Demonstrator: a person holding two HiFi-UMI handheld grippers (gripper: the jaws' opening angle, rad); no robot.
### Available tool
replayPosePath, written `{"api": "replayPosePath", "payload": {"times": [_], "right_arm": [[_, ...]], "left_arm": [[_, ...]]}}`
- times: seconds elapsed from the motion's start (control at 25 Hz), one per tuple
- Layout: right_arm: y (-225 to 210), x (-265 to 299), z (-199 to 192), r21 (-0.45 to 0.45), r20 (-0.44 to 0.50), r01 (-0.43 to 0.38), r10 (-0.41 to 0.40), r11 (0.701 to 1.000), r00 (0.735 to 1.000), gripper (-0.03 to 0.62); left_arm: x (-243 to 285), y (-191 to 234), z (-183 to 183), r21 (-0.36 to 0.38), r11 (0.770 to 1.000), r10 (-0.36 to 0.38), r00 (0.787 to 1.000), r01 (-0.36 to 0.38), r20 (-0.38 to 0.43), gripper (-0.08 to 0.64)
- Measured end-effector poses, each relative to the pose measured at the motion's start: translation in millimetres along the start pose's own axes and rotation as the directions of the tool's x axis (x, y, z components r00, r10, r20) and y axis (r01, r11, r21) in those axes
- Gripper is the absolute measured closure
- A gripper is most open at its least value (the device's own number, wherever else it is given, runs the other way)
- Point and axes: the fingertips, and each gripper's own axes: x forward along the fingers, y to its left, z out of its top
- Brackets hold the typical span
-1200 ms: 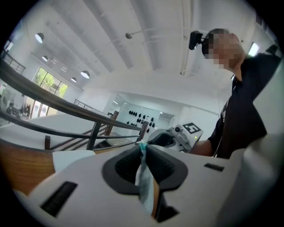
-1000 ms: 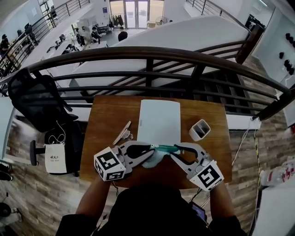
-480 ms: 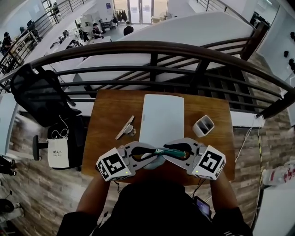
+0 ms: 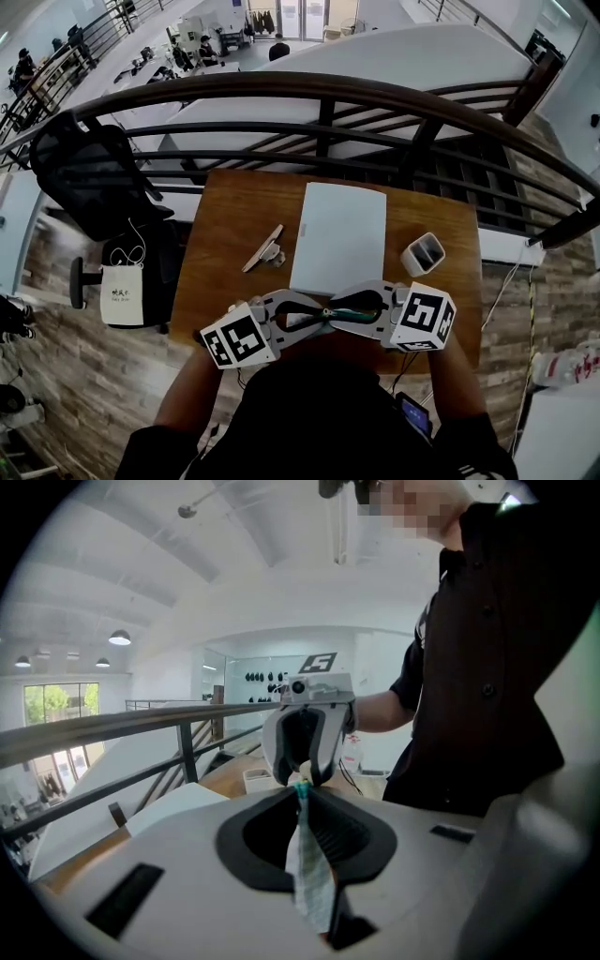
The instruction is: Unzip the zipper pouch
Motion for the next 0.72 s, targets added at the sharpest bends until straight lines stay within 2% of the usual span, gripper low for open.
{"api": "replayPosePath", "payload": {"times": [0.2,0.48,0.6,0.72], "right_arm": [[2.0,7.5,-7.5,-0.007,-0.045,-0.041,0.040,0.999,0.998,0.511],[5.5,15.2,-14.1,0.035,-0.080,-0.107,0.109,0.994,0.991,0.522],[3.9,16.7,-16.8,0.003,-0.090,-0.097,0.096,0.995,0.991,0.531],[2.1,15.5,-13.8,-0.023,-0.072,-0.060,0.058,0.998,0.996,0.534]], "left_arm": [[1.6,-1.6,-9.9,0.016,1.000,0.007,0.999,-0.006,-0.047,0.514],[0.4,-5.1,-20.1,0.053,0.999,0.007,0.994,-0.001,-0.105,0.514],[2.4,-3.2,-24.2,0.041,0.999,0.003,0.994,0.001,-0.109,0.514],[1.3,-0.9,-20.9,-0.013,1.000,0.001,0.998,-0.001,-0.060,0.514]]}}
